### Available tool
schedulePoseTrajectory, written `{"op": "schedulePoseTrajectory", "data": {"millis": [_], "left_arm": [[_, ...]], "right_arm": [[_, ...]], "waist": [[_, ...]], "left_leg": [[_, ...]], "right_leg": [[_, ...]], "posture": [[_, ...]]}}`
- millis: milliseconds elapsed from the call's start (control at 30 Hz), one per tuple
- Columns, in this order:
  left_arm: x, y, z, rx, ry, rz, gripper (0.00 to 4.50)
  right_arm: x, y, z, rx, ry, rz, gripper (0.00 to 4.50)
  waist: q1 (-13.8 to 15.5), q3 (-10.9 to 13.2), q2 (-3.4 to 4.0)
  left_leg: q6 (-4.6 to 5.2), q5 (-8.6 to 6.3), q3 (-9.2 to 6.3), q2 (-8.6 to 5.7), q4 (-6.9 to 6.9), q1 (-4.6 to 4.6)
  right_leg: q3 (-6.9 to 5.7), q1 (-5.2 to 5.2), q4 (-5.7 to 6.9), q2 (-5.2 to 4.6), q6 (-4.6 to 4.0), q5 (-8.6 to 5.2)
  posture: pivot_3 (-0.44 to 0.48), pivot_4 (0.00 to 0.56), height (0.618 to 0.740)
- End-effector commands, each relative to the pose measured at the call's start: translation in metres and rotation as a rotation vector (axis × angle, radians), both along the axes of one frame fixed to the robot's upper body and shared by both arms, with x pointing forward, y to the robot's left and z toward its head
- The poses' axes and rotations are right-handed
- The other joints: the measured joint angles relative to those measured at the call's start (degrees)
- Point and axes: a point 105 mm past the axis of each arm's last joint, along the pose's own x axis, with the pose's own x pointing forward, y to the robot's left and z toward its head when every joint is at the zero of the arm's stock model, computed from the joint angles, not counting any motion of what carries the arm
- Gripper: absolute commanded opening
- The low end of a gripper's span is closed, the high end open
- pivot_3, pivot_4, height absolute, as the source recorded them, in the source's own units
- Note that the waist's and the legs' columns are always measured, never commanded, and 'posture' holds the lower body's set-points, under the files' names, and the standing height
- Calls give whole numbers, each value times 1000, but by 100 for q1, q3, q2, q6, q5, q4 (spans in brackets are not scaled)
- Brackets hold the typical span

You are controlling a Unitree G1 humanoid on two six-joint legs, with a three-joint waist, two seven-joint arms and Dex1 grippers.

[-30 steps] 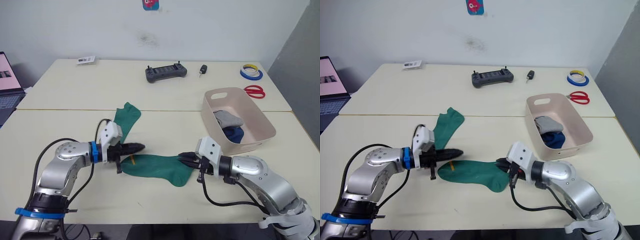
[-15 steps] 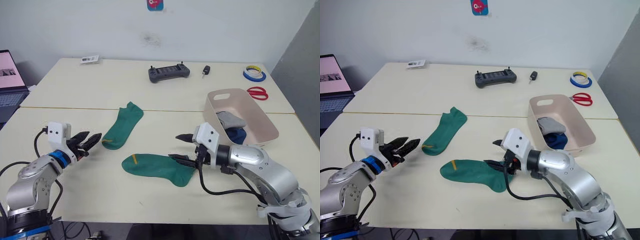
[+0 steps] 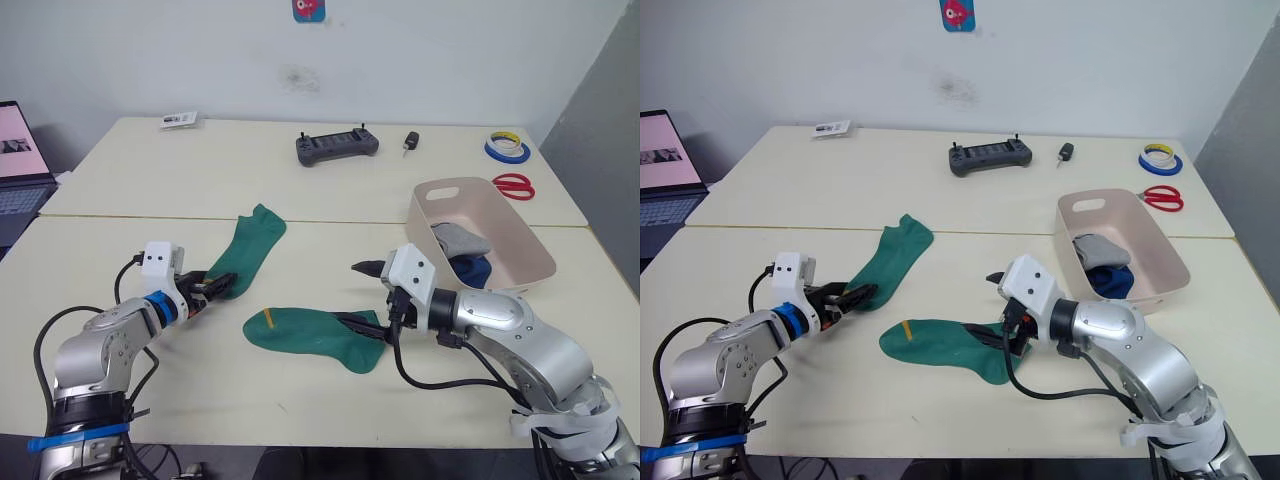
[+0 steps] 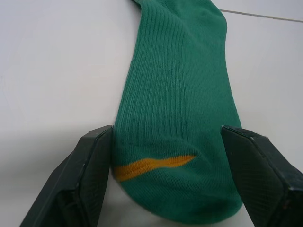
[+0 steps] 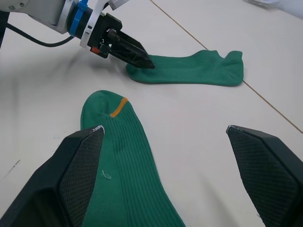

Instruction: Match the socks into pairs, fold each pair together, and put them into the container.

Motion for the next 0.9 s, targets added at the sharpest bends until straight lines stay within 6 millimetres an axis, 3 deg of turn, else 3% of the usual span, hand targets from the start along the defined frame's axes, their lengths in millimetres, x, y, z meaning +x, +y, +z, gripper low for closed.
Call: {"op": "schedulePoseTrajectory", "data": {"millis": [33, 400, 600, 733, 900], "left_arm": [[-7, 0, -14, 10, 91, -18, 3129], [-15, 11, -15, 51, 147, -71, 31], [-26, 7, 1, 57, 174, -283, 31], [-19, 7, 24, 20, 135, -338, 31], [-3, -14, 59, -54, 59, -432, 31]], "right_arm": [[-5, 2, 12, 17, -59, 9, 4500], [-5, 4, 13, 24, -56, 22, 4500], [-5, 4, 11, 20, -49, 27, 4500], [-6, 4, 10, 18, -45, 32, 4500], [-6, 3, 9, 9, -41, 36, 4500]], "waist": [[-5, 0, 0], [-8, 0, 1], [-18, 2, 3], [-15, 4, 1], [-3, 6, -4]], "left_leg": [[0, 0, 0, 1, 0, 0], [0, 0, 2, 1, -1, 1], [0, 0, 3, 1, -5, 1], [0, 0, 3, 1, -4, -3], [0, 0, 1, -1, -1, -11]], "right_leg": [[-1, 0, 0, 0, 0, 0], [2, -1, -1, 0, 0, 0], [3, -5, -2, 1, 0, 0], [0, -7, -1, 2, 0, 0], [-5, -9, -3, 2, 0, 0]], "posture": [[0, 150, 740], [0, 150, 740], [0, 150, 740], [0, 150, 740], [0, 150, 740]]}}
